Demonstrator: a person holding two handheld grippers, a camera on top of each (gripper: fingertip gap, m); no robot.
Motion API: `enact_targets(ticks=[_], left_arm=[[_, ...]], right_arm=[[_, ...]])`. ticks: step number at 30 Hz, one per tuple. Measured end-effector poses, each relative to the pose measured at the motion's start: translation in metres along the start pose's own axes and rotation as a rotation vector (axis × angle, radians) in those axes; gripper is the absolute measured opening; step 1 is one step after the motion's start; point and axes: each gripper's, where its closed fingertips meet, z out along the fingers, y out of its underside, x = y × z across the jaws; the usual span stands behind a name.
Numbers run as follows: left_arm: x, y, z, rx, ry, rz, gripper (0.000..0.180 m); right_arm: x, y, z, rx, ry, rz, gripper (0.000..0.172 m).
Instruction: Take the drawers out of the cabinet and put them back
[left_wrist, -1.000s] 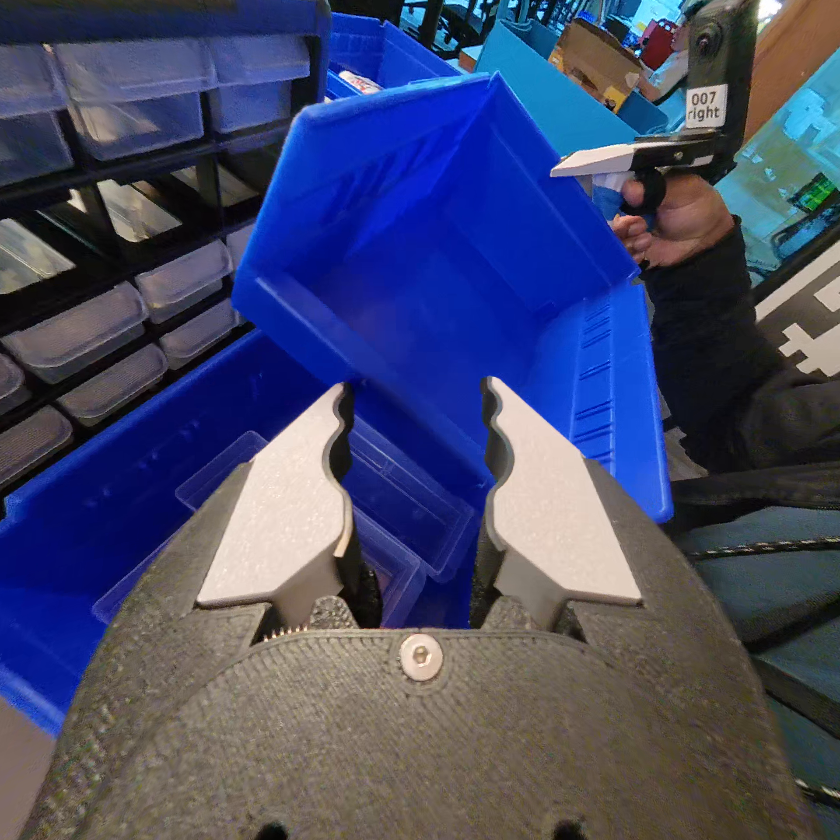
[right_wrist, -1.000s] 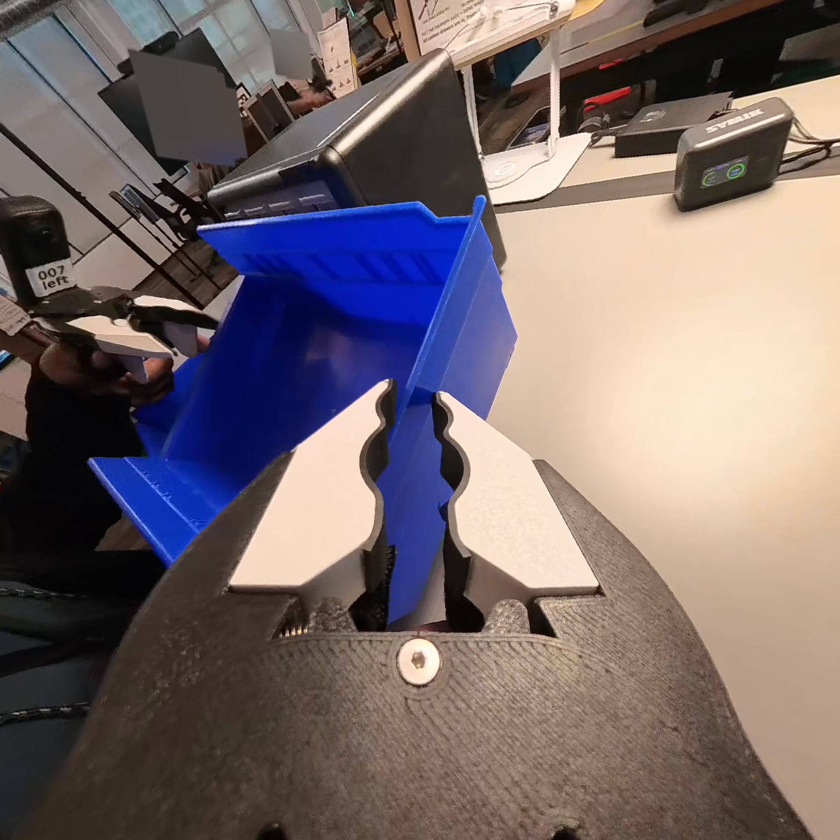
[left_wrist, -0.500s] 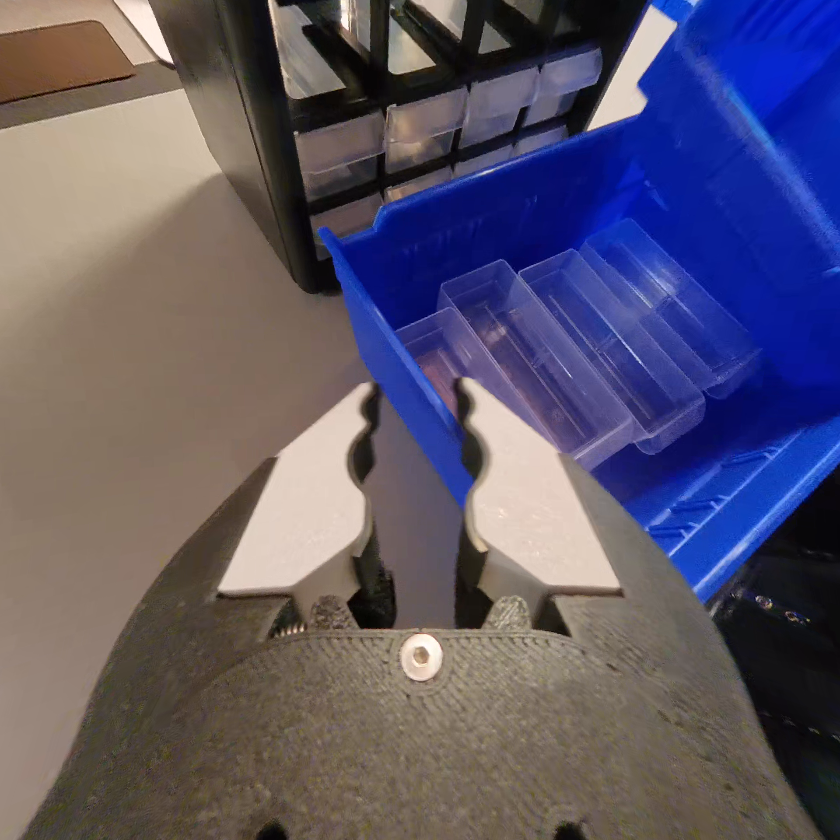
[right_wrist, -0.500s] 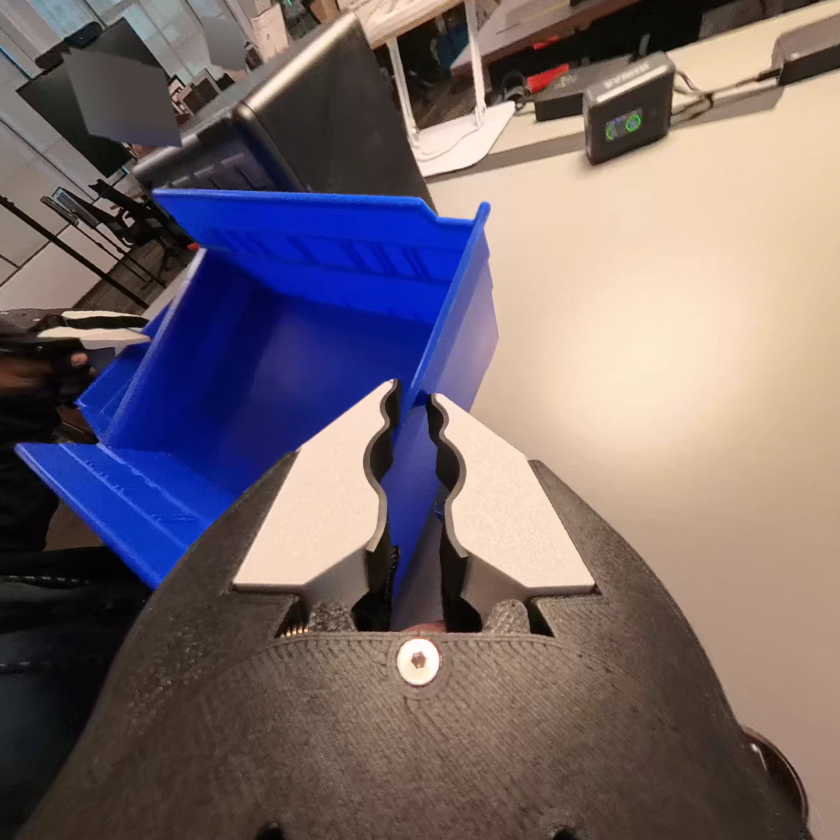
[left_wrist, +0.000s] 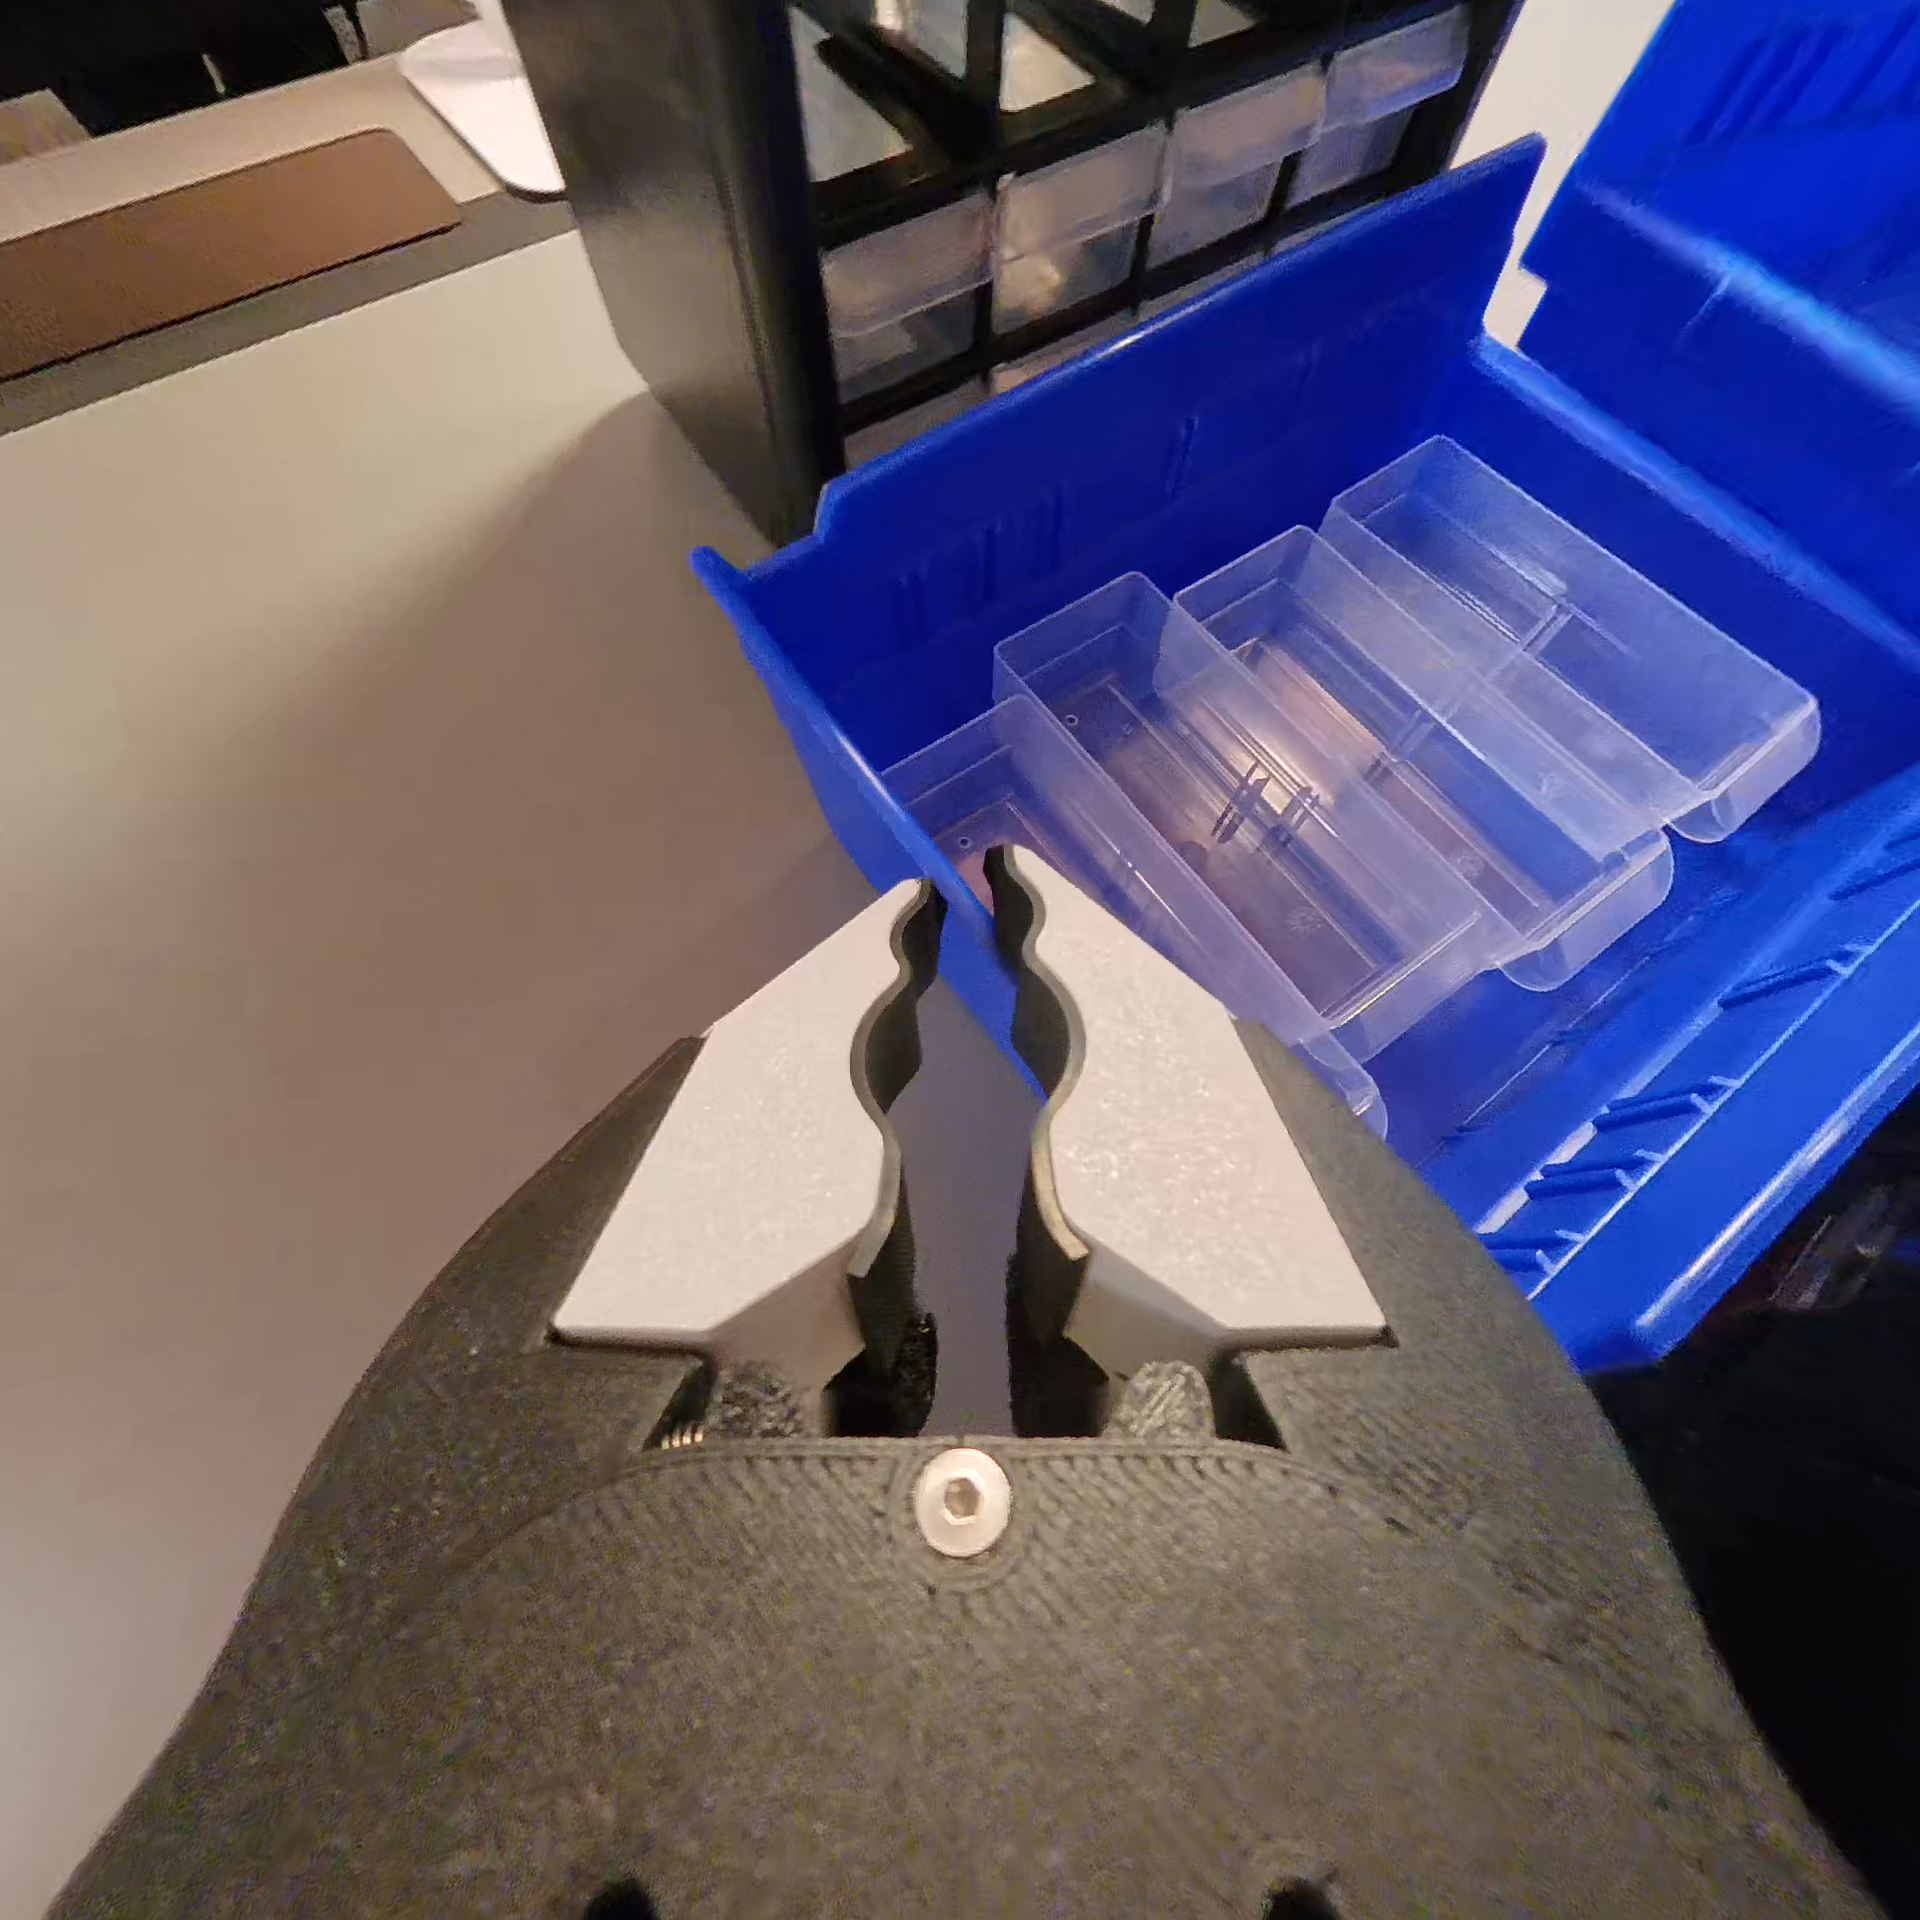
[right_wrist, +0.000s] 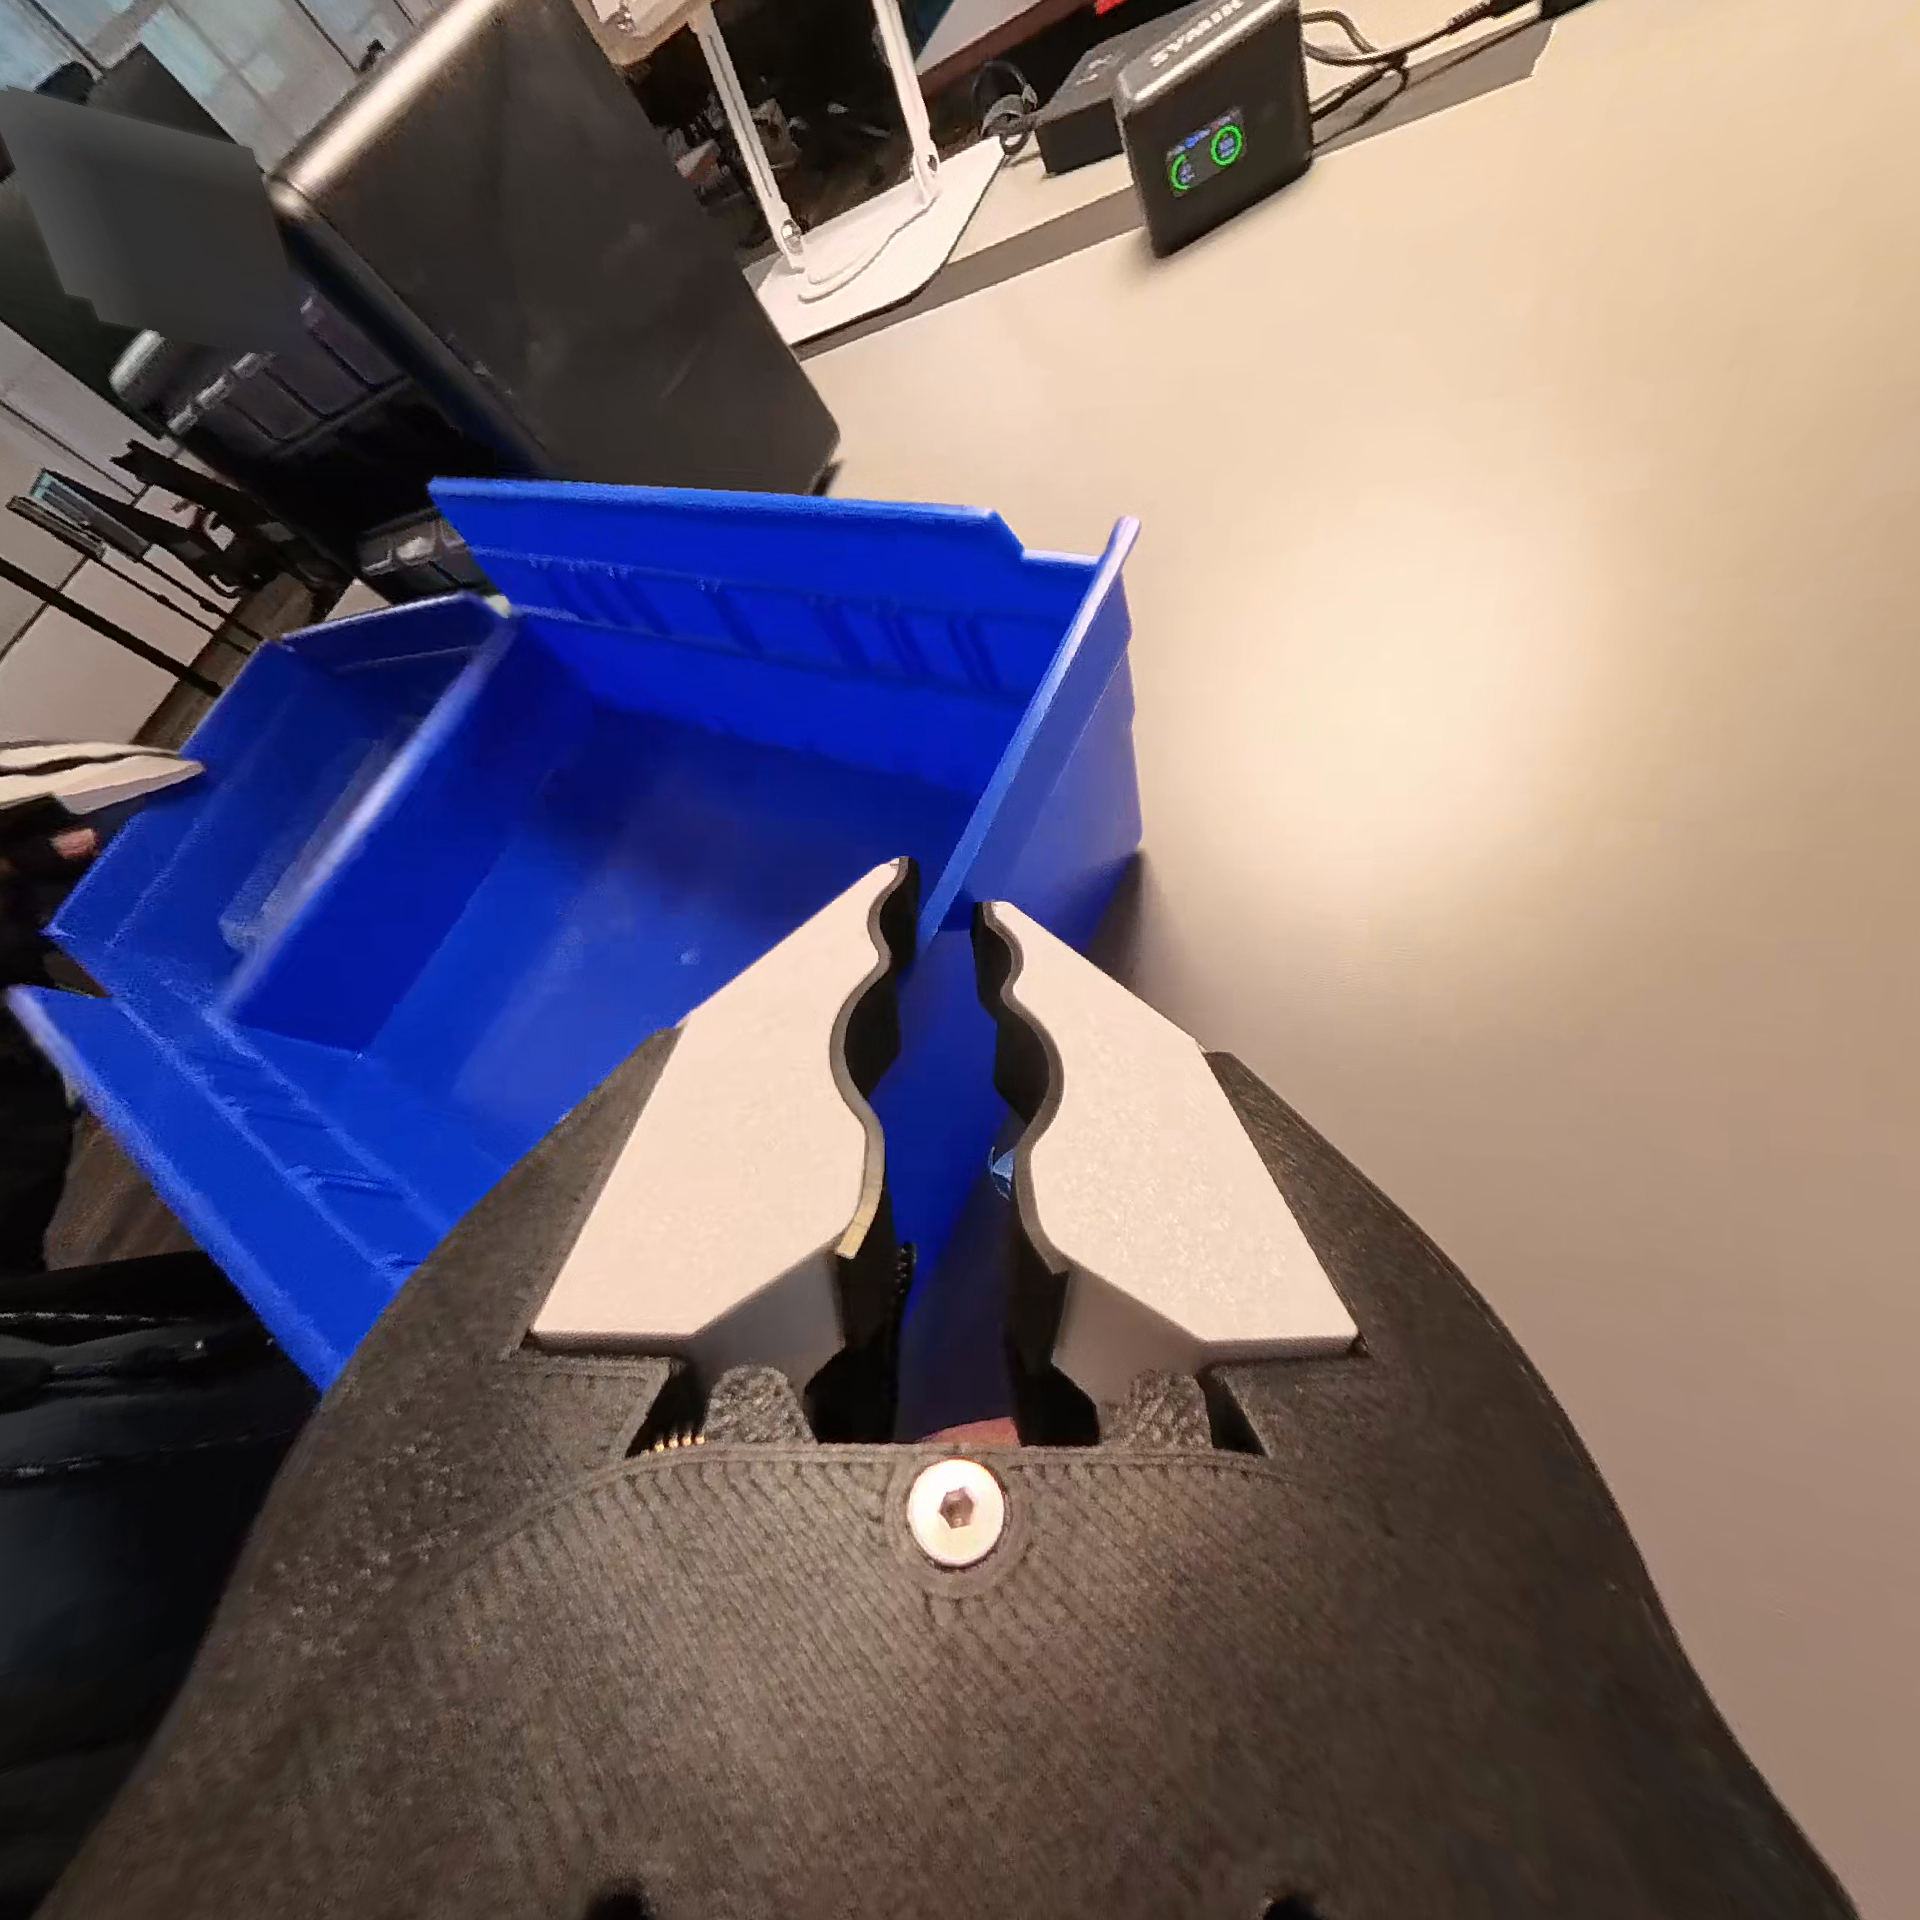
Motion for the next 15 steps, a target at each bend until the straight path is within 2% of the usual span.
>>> enact_targets(ticks=[1,8,15], left_arm=[[-0.006,0.003,-0.005,-0.003,-0.004,-0.008,0.009],[-0.051,0.027,-0.040,-0.031,-0.013,-0.070,0.009],[-0.123,0.045,-0.066,-0.154,-0.035,-0.081,0.009]], right_arm=[[0.003,-0.001,0.000,0.006,-0.009,0.009,0.012],[0.019,-0.015,0.007,-0.020,-0.006,-0.031,0.011],[0.041,-0.039,0.031,-0.158,0.069,-0.239,0.010]])
